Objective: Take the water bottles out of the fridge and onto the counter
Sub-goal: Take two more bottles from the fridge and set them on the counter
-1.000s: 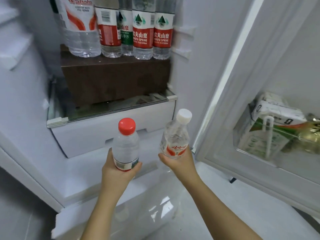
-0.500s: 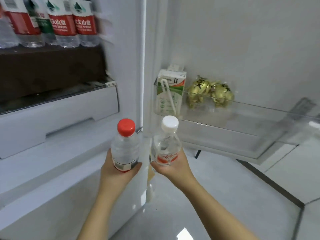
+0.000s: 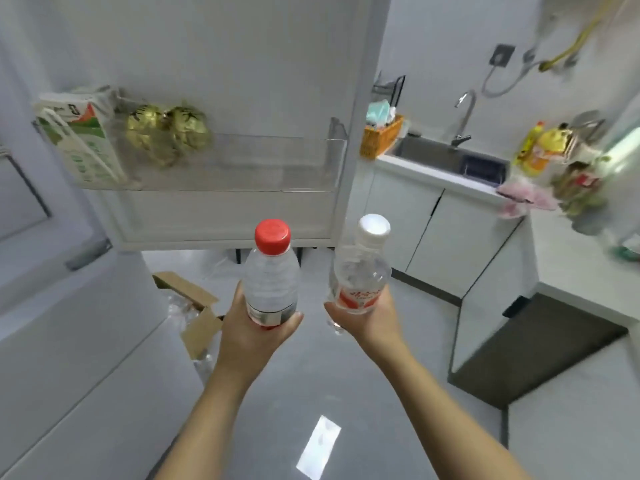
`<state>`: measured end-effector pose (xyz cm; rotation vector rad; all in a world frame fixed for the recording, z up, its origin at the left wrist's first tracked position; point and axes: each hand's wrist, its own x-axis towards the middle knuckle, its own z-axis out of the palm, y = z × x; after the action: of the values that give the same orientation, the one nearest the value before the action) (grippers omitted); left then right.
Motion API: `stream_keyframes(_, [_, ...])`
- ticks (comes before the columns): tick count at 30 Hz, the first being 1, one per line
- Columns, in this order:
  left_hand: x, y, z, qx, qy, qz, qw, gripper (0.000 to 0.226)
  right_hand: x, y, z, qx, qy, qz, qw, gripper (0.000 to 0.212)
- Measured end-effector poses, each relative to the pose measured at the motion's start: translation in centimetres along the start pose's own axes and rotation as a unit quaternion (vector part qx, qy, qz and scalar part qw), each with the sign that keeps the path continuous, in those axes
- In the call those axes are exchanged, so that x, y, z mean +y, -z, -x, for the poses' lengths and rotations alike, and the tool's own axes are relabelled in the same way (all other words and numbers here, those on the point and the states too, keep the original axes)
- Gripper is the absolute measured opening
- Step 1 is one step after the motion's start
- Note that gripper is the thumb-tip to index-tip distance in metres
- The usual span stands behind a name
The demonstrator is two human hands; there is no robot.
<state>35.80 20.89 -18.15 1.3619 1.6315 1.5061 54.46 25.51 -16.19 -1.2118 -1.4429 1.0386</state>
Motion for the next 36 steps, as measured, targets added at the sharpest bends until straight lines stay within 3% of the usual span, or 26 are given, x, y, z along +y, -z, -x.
stream_keyframes(8, [4.0,-10.1,0.2,-0.111,-0.024,0.040,0.993,0.055,2.0,11.6,1.5,0.125,-0.025,0.051,0.991,0.059])
stream_keyframes(14, [4.8,-17.9,-0.8,-0.187,-0.030,0.046,0.981,0.062,3.5,17.8,1.9,0.217,-0.021,0.082,0.973,0.066])
stream_keyframes(27, [6.9,-35.7,-9.0,-0.327,-0.034,0.094,0.940,0.061,7.7,29.2,-6.2,0.340,-0.073,0.072,0.935,0.068])
stream_keyframes(32, [6.8,-40.0,-11.8,-0.358,-0.041,0.107,0.927,0.067,9.1,31.5,-9.2,0.382,-0.084,0.065,0.918,0.072])
stream_keyframes(36, [7.0,-42.1,-12.9,-0.366,-0.029,0.113,0.923,0.059,9.9,32.8,-10.3,0.389,-0.088,0.048,0.916,0.079])
